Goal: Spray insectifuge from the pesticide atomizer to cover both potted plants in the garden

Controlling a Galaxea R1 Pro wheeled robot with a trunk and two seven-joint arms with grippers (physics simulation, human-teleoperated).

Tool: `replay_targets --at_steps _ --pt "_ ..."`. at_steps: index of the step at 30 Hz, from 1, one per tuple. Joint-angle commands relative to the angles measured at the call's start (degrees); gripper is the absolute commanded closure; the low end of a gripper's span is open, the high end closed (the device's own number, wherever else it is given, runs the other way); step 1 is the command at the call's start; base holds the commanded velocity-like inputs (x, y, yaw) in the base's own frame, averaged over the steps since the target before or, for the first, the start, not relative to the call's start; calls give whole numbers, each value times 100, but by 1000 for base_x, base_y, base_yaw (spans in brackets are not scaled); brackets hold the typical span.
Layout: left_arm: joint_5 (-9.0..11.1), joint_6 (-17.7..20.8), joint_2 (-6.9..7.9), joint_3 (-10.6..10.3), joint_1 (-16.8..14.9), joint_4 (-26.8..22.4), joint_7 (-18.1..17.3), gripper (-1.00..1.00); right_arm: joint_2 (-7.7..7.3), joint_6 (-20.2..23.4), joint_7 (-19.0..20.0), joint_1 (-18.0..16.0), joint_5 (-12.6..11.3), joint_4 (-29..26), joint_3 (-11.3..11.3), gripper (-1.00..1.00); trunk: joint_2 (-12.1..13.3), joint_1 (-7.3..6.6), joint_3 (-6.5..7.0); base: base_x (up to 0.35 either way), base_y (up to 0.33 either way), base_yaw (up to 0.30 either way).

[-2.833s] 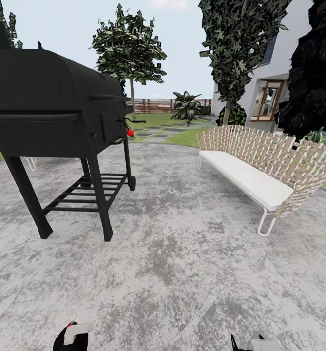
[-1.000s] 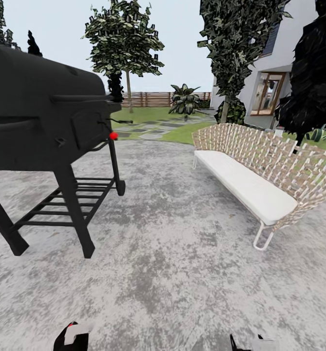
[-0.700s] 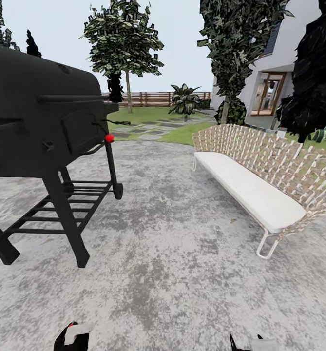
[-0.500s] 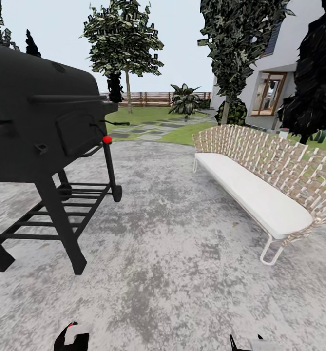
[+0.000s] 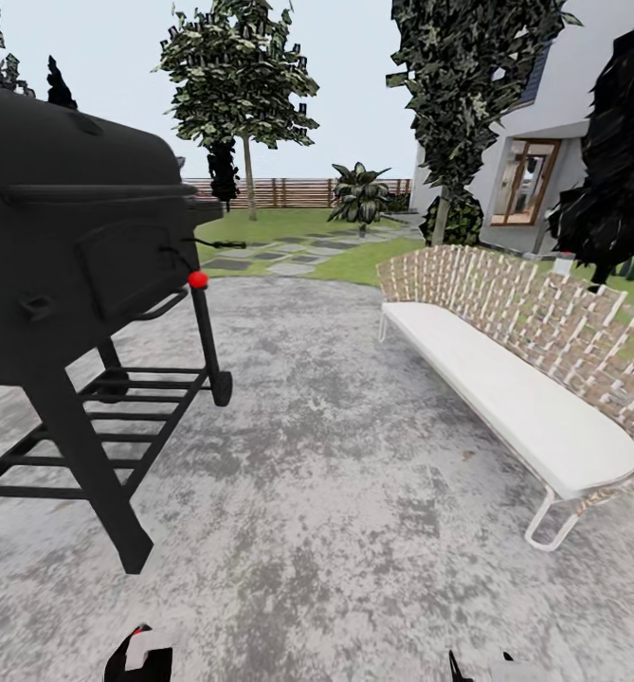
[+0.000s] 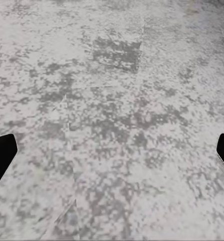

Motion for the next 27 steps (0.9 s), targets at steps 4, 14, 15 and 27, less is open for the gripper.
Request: replay_targets --at_steps 4,14,15,27 --pt "-31 -19 -2 24 -4 4 10 100 0 -15 -22 -3 -12 -12 -15 -100 -2 2 -5 337 -89 0" --pt "-31 -19 -1 24 -4 7 11 100 -8 -17 -25 -3 -7 -8 -15 -100 -2 2 -5 337 -105 0" --pt "-31 -19 -1 24 -4 6 12 100 -9 -16 -23 -3 -5 -6 -12 -100 -2 2 -5 336 -31 0" --pt "-31 -19 5 31 -4 7 14 100 0 -18 -27 -3 -9 -2 -11 -100 -2 2 -5 337 -5 0"
